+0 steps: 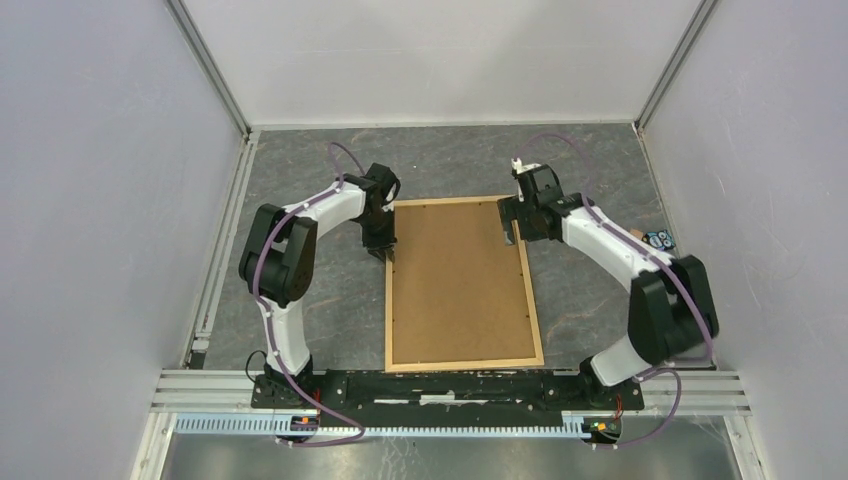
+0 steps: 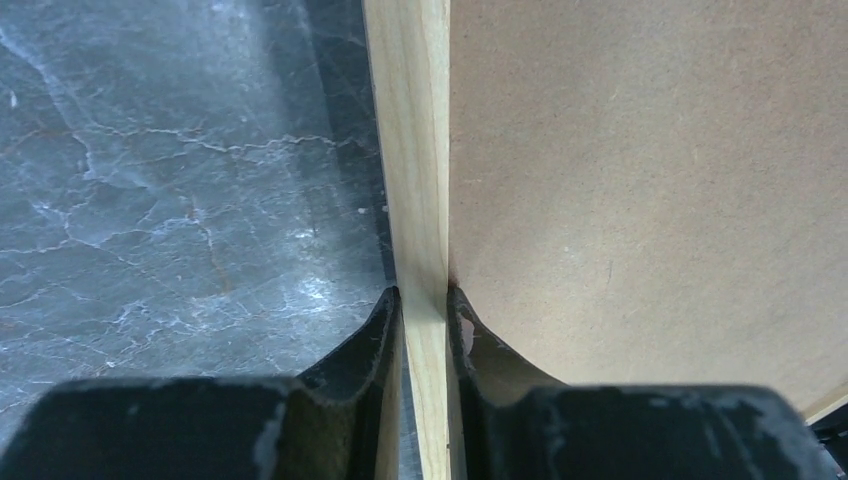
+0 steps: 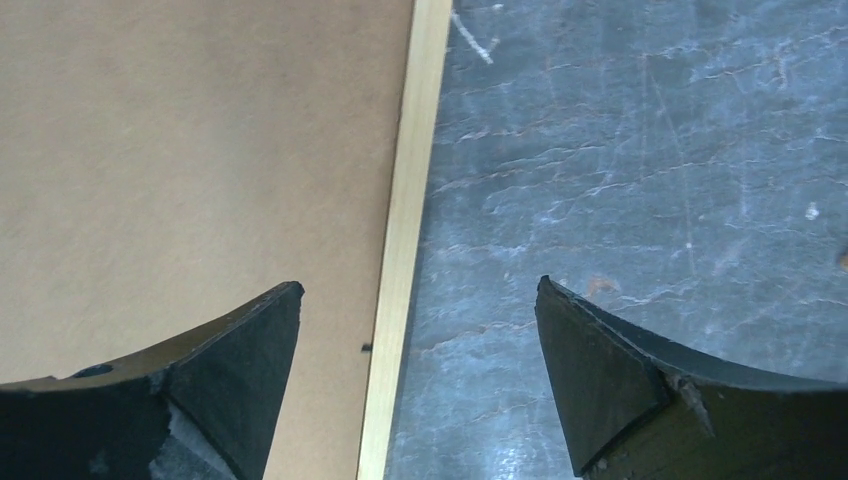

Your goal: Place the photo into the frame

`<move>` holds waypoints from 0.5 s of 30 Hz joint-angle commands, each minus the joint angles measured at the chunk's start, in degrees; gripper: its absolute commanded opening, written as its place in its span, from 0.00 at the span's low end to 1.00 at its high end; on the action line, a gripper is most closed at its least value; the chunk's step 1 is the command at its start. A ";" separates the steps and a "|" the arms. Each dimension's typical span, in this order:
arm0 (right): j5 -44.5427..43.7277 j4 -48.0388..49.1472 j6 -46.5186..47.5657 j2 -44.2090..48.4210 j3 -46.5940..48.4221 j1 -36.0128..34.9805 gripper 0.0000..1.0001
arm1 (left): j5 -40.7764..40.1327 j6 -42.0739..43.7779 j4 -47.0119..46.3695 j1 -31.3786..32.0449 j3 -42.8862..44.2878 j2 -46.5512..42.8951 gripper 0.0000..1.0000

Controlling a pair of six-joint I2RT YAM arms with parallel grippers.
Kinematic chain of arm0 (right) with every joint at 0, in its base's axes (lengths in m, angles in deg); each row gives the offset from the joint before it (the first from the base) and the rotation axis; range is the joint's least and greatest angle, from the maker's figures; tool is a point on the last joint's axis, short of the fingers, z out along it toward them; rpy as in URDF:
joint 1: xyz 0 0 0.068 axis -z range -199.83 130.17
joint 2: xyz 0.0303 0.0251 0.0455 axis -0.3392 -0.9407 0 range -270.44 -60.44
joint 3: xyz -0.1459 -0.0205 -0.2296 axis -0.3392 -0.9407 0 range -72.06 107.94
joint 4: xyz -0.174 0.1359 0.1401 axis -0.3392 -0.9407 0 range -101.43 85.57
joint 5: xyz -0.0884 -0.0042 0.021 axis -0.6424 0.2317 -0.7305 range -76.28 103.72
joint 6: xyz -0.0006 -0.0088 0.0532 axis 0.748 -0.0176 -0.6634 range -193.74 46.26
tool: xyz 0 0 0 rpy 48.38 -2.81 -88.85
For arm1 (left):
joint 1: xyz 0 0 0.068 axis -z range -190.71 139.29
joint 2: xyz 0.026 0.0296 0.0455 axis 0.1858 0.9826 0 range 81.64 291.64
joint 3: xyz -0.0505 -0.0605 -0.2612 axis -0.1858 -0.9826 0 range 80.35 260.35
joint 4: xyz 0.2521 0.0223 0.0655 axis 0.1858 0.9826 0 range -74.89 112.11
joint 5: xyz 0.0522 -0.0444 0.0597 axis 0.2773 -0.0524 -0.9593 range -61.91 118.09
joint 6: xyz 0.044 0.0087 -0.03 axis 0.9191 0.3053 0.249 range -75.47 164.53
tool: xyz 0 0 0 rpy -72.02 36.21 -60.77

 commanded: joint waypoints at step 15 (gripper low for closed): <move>-10.75 -11.82 -1.06 -25.48 23.91 0.00 0.38 | -2.85 -6.28 -2.43 2.41 -2.91 -3.57 0.02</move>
